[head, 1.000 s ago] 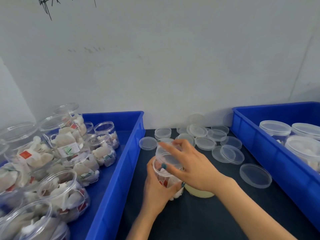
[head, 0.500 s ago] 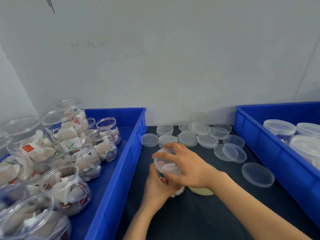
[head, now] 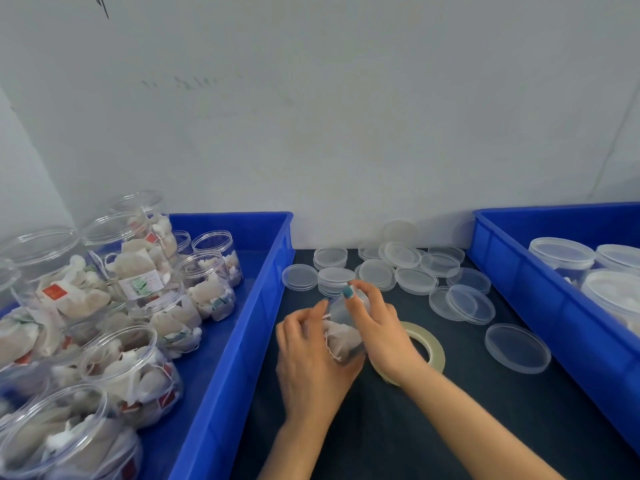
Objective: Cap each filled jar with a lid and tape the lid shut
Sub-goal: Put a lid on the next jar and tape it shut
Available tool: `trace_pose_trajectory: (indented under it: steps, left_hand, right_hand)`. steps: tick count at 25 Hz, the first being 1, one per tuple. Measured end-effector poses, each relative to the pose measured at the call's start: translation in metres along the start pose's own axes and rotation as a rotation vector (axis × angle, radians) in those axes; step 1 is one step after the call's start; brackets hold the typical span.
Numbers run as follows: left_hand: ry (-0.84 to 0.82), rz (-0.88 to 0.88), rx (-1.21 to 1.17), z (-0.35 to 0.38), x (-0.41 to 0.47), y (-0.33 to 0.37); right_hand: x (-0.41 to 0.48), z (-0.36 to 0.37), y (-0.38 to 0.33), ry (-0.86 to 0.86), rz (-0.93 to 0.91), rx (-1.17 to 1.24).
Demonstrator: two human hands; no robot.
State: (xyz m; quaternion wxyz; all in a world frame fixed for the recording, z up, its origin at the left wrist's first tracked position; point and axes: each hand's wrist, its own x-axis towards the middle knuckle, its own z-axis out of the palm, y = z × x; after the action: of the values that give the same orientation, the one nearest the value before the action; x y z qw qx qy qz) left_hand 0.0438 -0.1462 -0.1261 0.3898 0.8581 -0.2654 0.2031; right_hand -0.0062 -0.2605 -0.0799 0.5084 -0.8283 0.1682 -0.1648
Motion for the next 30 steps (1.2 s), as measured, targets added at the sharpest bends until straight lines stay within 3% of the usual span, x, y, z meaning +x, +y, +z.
trace_pose_trajectory:
  steps: [2, 6, 8, 11, 12, 15, 18, 21, 23, 27, 30]
  left_hand:
    - [-0.073, -0.068, -0.102, 0.001, 0.003, -0.002]
    - [-0.168, -0.161, -0.289, 0.007, 0.004, -0.009]
    - [-0.153, -0.112, -0.234, 0.01, 0.003, -0.006]
    - [-0.147, -0.044, -0.166, 0.013, 0.003, -0.001]
    - [-0.164, -0.048, -0.186, 0.014, 0.003, -0.001]
    - [-0.241, -0.138, -0.324, 0.014, 0.003, -0.002]
    - [-0.237, -0.134, -0.278, 0.014, 0.002, 0.001]
    - [-0.216, -0.119, -0.176, 0.014, 0.001, 0.004]
    - [-0.228, -0.125, -0.166, 0.012, 0.001, 0.002]
    - [-0.258, -0.256, -0.299, 0.009, 0.004, -0.006]
    - [-0.296, -0.337, -0.426, 0.012, 0.004, -0.011]
  right_hand:
    - [0.002, -0.014, -0.002, -0.123, -0.019, -0.078]
    - [0.003, -0.036, -0.006, -0.239, -0.325, -0.306]
    - [0.002, -0.029, -0.004, -0.146, -0.277, -0.407]
    - [-0.001, -0.026, -0.003, 0.12, -0.225, -0.785]
    - [0.0, -0.03, -0.002, 0.12, -0.264, -0.796]
    - [0.005, -0.04, -0.003, -0.113, -0.399, -0.61]
    - [0.003, -0.034, -0.002, -0.076, -0.439, -0.64]
    - [-0.001, -0.018, -0.003, 0.106, -0.38, -0.815]
    - [0.002, -0.014, -0.005, 0.13, -0.359, -0.826]
    - [0.007, -0.028, 0.014, -0.113, -0.23, -0.397]
    - [-0.011, -0.052, 0.058, -0.177, -0.143, -0.504]
